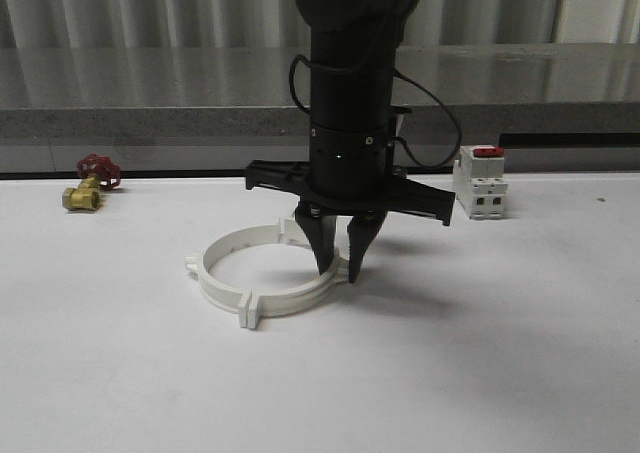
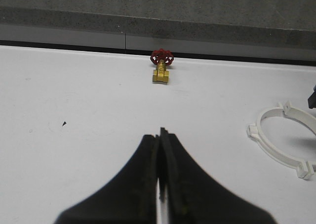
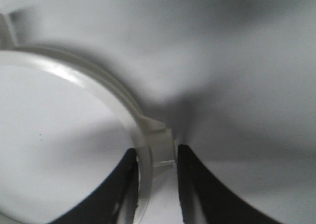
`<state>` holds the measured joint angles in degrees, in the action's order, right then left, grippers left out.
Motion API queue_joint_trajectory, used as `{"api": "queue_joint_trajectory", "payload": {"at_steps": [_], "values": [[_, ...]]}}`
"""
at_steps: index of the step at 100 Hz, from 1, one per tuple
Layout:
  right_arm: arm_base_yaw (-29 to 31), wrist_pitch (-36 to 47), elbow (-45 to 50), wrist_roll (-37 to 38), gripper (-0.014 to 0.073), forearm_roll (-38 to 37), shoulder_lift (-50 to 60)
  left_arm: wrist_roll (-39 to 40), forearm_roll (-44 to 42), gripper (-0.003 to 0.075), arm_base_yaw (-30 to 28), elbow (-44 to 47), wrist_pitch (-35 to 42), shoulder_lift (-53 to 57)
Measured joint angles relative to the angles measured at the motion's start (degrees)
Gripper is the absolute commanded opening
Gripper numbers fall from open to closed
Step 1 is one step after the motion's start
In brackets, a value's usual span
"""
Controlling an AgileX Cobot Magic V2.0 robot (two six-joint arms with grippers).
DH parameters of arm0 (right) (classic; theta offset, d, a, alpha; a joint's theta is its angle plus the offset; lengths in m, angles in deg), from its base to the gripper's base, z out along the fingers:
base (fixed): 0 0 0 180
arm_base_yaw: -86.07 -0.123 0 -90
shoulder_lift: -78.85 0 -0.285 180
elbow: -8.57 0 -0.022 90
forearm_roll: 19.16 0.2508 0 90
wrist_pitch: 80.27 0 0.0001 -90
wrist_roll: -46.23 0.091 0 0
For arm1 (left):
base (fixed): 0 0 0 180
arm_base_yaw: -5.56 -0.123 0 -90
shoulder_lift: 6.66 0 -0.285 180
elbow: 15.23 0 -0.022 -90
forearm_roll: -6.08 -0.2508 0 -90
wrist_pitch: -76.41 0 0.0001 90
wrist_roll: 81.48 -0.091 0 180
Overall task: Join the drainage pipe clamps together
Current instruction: 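Lower the held clamp half against the first, closing the ring, then open the right gripper and lift it away from the ring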
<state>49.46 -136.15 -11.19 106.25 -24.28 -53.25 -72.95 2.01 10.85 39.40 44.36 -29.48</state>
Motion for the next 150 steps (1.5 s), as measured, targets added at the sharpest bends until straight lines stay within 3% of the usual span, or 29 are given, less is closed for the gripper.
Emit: {"api": "queue_joint_trajectory", "payload": {"at_steps": [12,37,49,62,71,91,135,150], "values": [[0.0,0.1,0.0,0.0,0.0408,-0.2,0.0,0.0,0.0,-0.0021,0.0,0.0,0.0,0.0],[0.0,0.4,0.0,-1.4,0.0404,-1.5,0.9,0.0,0.0,-0.0021,0.0,0.0,0.0,0.0],[0.0,0.4,0.0,-9.8,0.0404,-1.6,4.0,0.0,0.0,-0.0021,0.0,0.0,0.0,0.0],[0.0,-1.4,0.0,-24.4,0.0402,-1.3,8.1,0.0,0.0,-0.0021,0.0,0.0,0.0,0.0],[0.5,-4.1,0.0,-34.3,0.0326,-0.1,10.4,0.0,0.0,-0.0021,0.0,0.0,0.0,0.0],[2.5,-8.3,2.1,-45.8,-0.0074,1.5,14.9,0.0,0.0,-0.0021,0.0,0.0,0.0,0.0],[11.6,-6.5,19.2,-48.1,-0.0065,1.7,32.3,0.0,0.0,-0.0021,0.0,0.0,0.0,0.0],[15.8,-3.5,24.2,-45.4,-0.0065,1.7,38.3,0.0,0.0,-0.0021,0.0,0.0,0.0,0.0]]}}
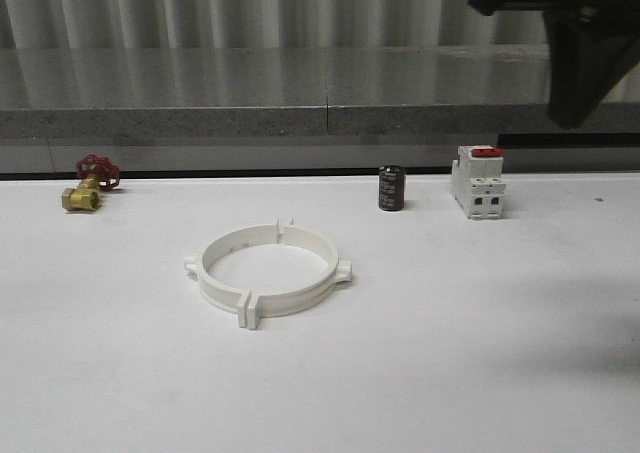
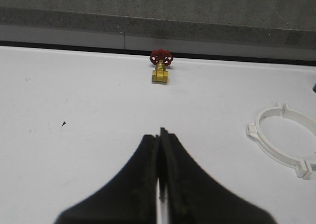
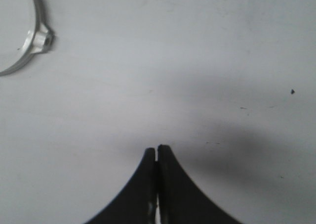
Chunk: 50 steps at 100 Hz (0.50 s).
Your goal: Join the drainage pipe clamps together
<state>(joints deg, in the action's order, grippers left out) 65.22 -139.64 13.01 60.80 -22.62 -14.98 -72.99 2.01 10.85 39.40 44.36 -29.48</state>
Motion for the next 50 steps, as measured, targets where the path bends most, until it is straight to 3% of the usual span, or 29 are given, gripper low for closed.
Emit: {"api": "queue_joint_trajectory", "payload": {"at_steps": [50], "values": [[12.5,5.3,17.1,1.6,-0.0065,-1.8,22.4,0.0,0.0,-0.0021,0.0,0.0,0.0,0.0]]}}
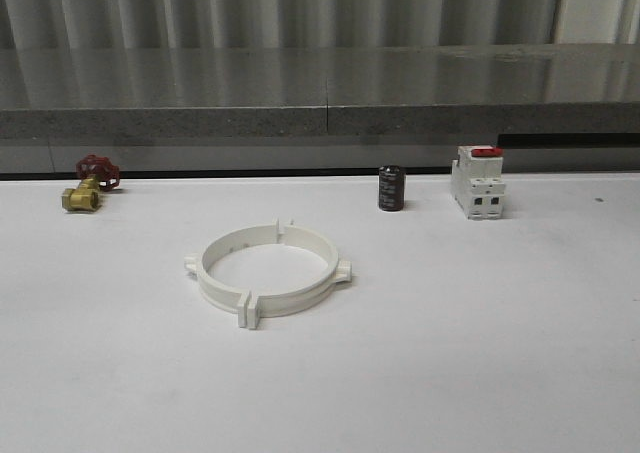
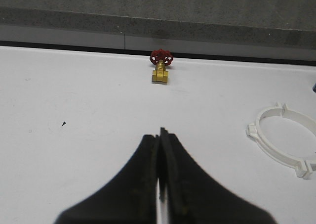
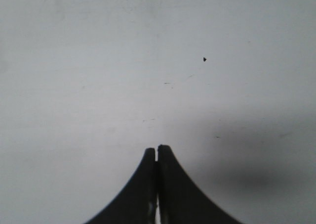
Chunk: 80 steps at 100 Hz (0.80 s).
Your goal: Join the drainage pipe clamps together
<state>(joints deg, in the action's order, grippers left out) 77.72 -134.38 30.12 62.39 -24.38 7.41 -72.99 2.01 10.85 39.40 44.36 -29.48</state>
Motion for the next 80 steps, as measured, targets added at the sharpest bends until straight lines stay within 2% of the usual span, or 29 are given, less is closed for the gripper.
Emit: {"api": "queue_joint_trajectory", "payload": {"at_steps": [18,36,60,80], "values": [[3.5,0.7,4.7,0.0,-0.0065,-1.6,9.2,0.0,0.0,-0.0021,0.0,0.0,0.0,0.0],[4.3,3.0,8.7,0.0,-0.0065,-3.0,17.9,0.0,0.0,-0.0021,0.0,0.0,0.0,0.0],[4.3,11.5,15.8,-0.1,-0.0065,-4.3,30.2,0.0,0.0,-0.0021,0.0,0.0,0.0,0.0],[4.3,20.1,25.6,-0.2,-0.0065,-4.7,40.4,0.0,0.0,-0.0021,0.0,0.0,0.0,0.0]]}}
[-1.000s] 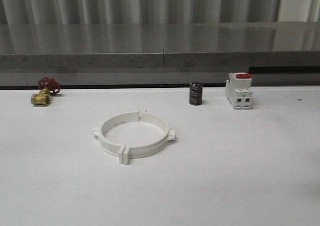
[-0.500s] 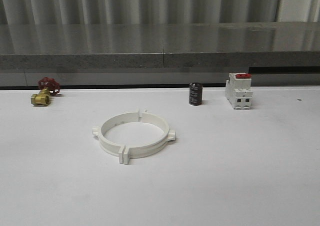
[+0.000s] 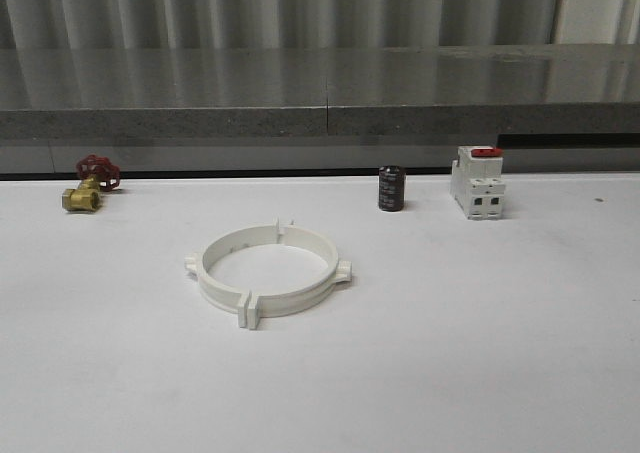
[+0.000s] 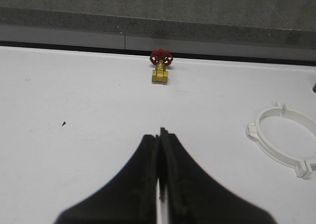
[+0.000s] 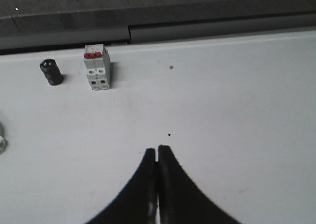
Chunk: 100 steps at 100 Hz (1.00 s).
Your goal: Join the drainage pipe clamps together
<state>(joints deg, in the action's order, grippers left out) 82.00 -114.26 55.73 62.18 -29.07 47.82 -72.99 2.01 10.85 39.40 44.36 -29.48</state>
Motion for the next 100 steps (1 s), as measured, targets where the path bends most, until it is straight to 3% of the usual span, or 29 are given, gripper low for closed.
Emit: {"api": "queue_joint_trajectory", "payload": {"at_steps": [42,60,73,100], "values": [[0.6,19.3,19.2,-0.1,-0.0065,-0.3,16.4,0.0,0.0,-0.0021,0.0,0.0,0.0,0.0],[3.5,27.6,26.0,-7.0,-0.0065,5.5,18.5,0.0,0.0,-0.0021,0.0,0.0,0.0,0.0],[5.5,29.7,29.4,-11.7,-0.0065,8.9,20.2,0.0,0.0,-0.0021,0.0,0.0,0.0,0.0],[6.0,30.3,31.6,-12.9,-0.0065,9.5,23.8,0.0,0.0,-0.0021,0.0,0.0,0.0,0.0]]}}
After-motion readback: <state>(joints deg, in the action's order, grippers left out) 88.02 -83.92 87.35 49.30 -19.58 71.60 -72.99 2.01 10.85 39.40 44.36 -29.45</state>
